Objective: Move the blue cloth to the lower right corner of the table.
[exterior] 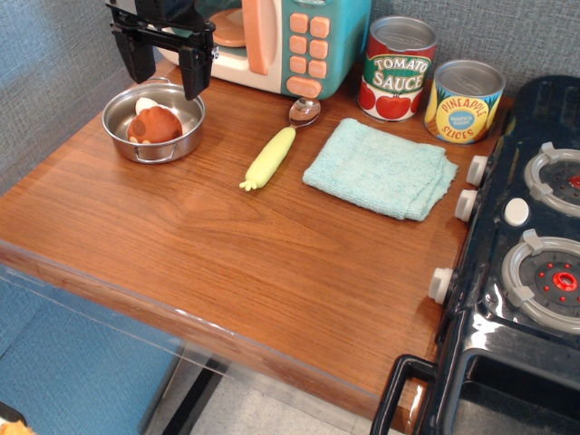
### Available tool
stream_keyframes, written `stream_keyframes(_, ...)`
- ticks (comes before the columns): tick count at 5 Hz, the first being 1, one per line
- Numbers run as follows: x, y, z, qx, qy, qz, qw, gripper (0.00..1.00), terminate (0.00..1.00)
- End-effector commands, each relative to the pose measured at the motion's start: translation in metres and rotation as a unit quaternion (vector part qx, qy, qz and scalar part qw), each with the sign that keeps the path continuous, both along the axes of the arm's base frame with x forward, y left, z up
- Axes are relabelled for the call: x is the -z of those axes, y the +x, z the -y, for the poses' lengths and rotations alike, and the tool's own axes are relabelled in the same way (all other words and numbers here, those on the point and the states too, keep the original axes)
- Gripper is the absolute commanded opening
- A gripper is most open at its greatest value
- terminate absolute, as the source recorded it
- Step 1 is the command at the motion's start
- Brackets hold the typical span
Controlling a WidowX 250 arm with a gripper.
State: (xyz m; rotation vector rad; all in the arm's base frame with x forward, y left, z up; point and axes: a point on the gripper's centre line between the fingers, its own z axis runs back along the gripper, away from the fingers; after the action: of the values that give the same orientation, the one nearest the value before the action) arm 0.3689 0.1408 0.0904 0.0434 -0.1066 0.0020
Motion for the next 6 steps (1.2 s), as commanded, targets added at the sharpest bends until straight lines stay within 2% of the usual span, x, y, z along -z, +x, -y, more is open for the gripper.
stream_keyframes(1, 0.0, 0.0, 0.0, 0.0, 0.0, 0.0, 1.0, 1.0, 0.0)
stream_keyframes(2, -0.002, 0.013, 0.042, 0.041, 0.002, -0.003, 0.9991, 1.0, 0.0)
stream_keyframes(3, -0.015, 0.013, 0.073, 0.071, 0.009, 0.002, 0.9974, 1.0, 0.0)
stream_keyframes(4, -0.03, 0.021, 0.112, 0.091, -0.003, 0.021, 0.9956, 1.0, 0.0)
stream_keyframes(5, -0.024, 0.032, 0.142, 0.093, -0.016, 0.023, 0.9952, 1.0, 0.0)
stream_keyframes(6, -0.011, 0.046, 0.157, 0.071, 0.0, 0.027, 0.9971, 1.0, 0.0)
